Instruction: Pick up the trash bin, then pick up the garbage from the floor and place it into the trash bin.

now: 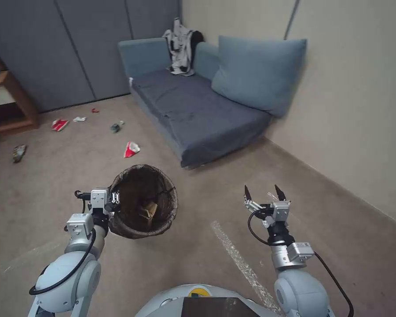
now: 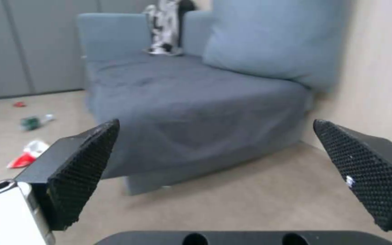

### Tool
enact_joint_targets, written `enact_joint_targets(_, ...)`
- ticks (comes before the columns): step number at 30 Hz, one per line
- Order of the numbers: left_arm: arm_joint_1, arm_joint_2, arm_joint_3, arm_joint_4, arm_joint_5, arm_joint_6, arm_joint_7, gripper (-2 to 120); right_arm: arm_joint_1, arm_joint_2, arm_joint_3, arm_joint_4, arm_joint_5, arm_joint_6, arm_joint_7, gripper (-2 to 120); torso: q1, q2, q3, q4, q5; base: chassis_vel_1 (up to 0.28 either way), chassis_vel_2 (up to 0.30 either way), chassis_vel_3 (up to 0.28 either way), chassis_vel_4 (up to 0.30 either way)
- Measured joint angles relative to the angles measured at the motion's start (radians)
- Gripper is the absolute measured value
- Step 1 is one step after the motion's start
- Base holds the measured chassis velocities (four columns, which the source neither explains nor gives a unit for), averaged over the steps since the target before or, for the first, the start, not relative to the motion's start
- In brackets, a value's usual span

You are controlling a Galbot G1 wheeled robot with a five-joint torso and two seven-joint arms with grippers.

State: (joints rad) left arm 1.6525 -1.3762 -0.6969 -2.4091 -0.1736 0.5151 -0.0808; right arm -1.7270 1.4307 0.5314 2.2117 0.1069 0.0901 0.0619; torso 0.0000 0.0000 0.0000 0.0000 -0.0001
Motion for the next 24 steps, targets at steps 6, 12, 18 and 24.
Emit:
enact_joint_targets(6,-0.001,0.003,0.000,-0.001,-0.003,0.000,-0.001,7,0.012,0.001,-0.002,-0.003,0.000,-0.006,0.001,100,0.000,0.000,0.000,0.0000,0.0000,0.130,0.117,0.116,0.120)
enact_joint_targets(12,-0.003,0.008,-0.001,-0.001,-0.012,0.002,-0.002,7,0.024,0.001,-0.005,-0.006,0.000,-0.021,0.003,100,0.000,0.000,0.000,0.0000,0.0000,0.102,0.106,0.123,0.122)
enact_joint_targets(18,-0.007,0.011,-0.002,-0.001,-0.017,0.003,-0.003,7,0.029,0.006,-0.005,-0.006,0.000,-0.037,0.006,100,0.000,0.000,0.000,0.0001,0.0001,0.113,0.121,0.105,0.108)
enact_joint_targets(24,-0.008,0.011,-0.001,0.006,-0.020,0.000,-0.004,7,0.033,0.009,-0.007,-0.007,-0.001,-0.040,0.009,100,0.000,0.000,0.000,0.0000,0.0000,0.088,0.090,0.092,0.097)
